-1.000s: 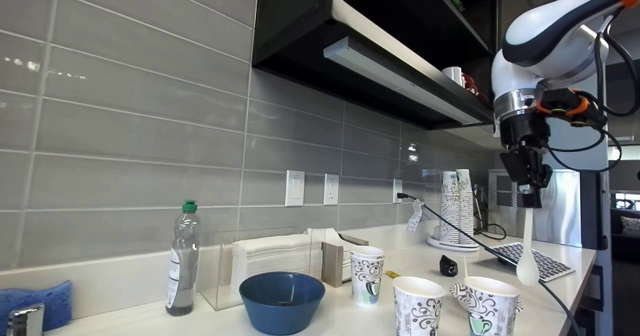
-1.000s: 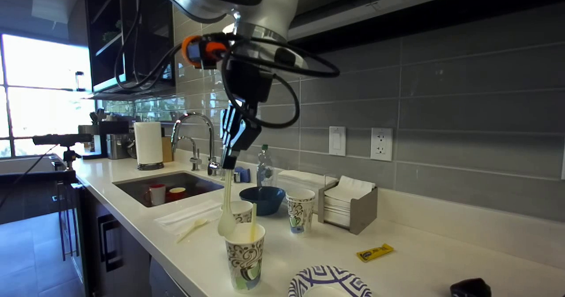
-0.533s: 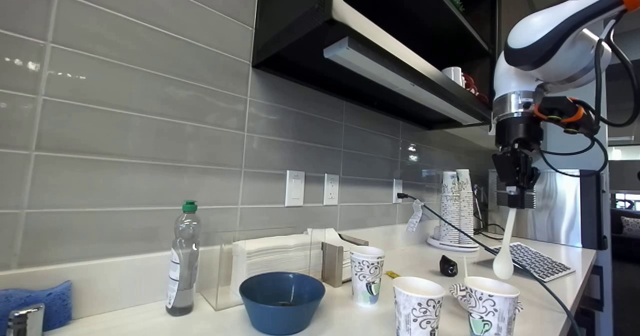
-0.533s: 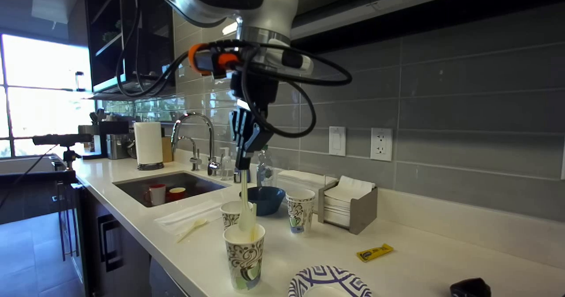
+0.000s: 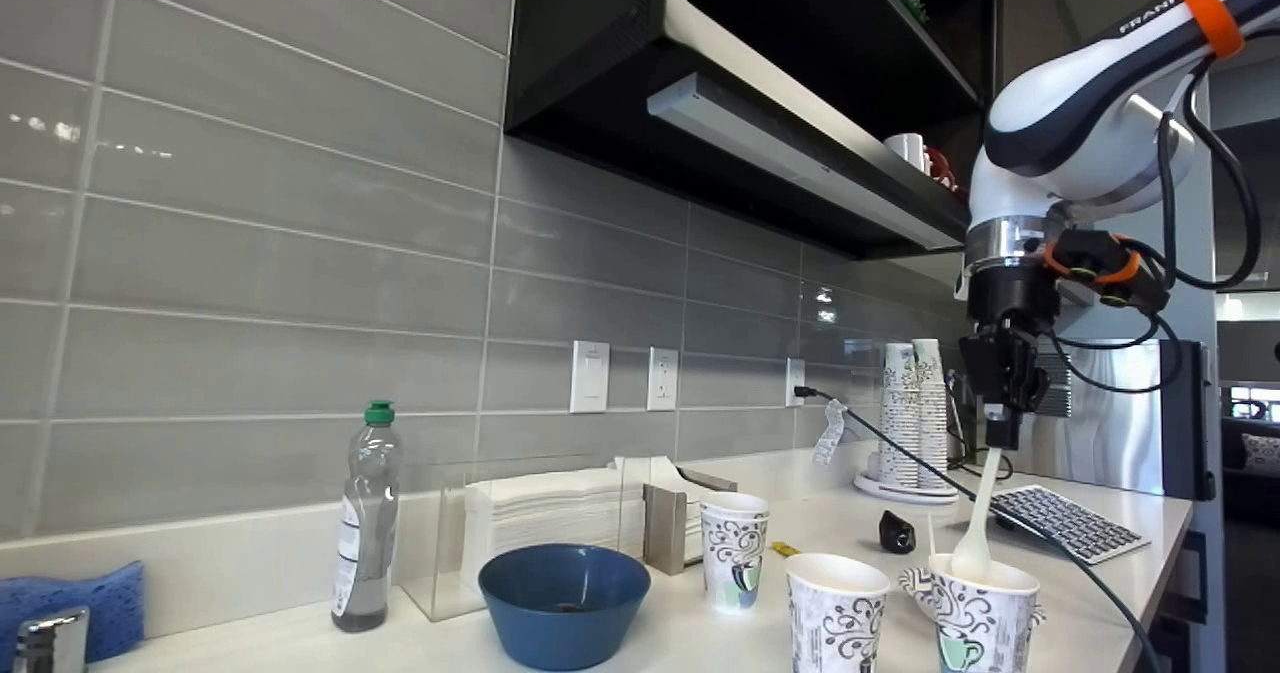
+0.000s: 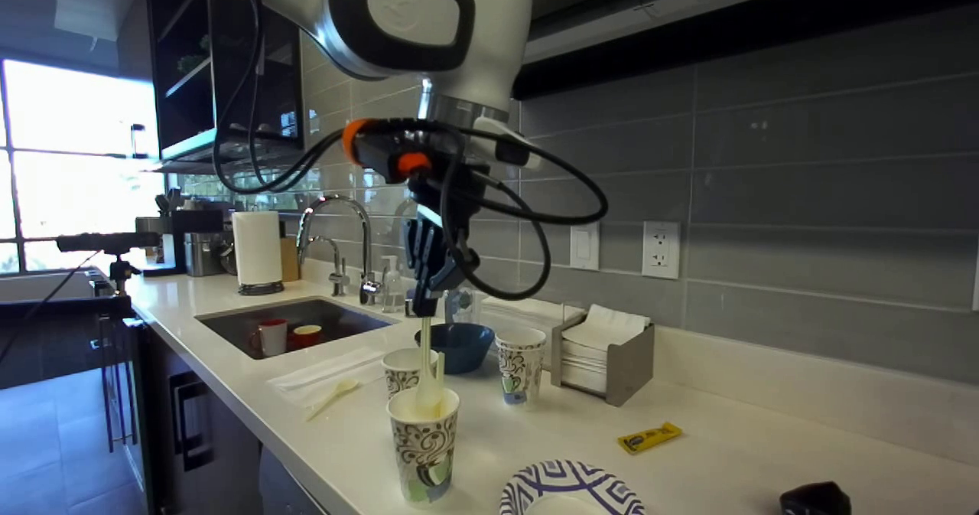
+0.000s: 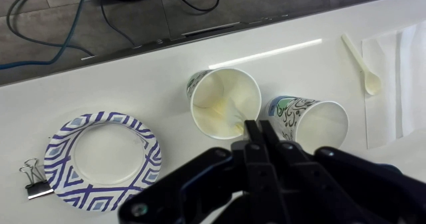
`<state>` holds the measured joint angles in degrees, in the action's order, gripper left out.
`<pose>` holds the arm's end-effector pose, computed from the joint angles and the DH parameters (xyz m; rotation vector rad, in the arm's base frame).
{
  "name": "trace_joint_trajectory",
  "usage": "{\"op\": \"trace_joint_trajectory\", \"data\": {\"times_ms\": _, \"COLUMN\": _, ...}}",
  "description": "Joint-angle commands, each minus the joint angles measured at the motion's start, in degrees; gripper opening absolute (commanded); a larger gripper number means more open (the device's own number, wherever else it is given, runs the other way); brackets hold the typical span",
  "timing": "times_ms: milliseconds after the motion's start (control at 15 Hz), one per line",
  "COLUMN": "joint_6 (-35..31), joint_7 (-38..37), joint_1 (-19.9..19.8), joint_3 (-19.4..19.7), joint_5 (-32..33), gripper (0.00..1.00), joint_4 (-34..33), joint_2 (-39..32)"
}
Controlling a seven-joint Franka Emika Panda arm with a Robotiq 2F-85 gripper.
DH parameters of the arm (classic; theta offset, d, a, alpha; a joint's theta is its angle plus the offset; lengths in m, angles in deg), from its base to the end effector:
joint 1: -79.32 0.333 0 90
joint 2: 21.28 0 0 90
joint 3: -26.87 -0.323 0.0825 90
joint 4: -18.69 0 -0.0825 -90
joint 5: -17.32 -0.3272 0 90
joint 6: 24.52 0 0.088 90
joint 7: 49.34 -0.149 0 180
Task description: Move the spoon to the cup to the left
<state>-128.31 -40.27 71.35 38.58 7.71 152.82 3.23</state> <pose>0.3355 -0.1037 0.4719 -2.8603 0.3040 0.0718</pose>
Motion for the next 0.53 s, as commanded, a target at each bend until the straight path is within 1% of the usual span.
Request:
{"op": "trace_joint_trajectory", "data": {"times_ms": 0, "joint_6": -0.14, "joint_7": 1.45, "joint_1": 0.49, "joint_3": 0.5, "joint_5": -1.53, "gripper": 0.01, "joint_4": -0.09, "joint_2": -2.94}}
{"op": "trace_joint_trajectory", "data": {"times_ms": 400, "joint_6": 0.75, "joint_7": 1.27, "joint_1": -0.01, "joint_3": 0.53, "joint_5": -1.33, "gripper": 0.01, "joint_4": -0.32, "joint_2": -5.19}}
{"op": "trace_joint_trajectory", "data": {"times_ms": 467, "joint_6": 0.75, "joint_7": 1.62, "joint_1": 0.09, "joint_3": 0.59, "joint_5": -1.54, "gripper": 0.29, "joint_4": -0.35, "joint_2": -5.48}}
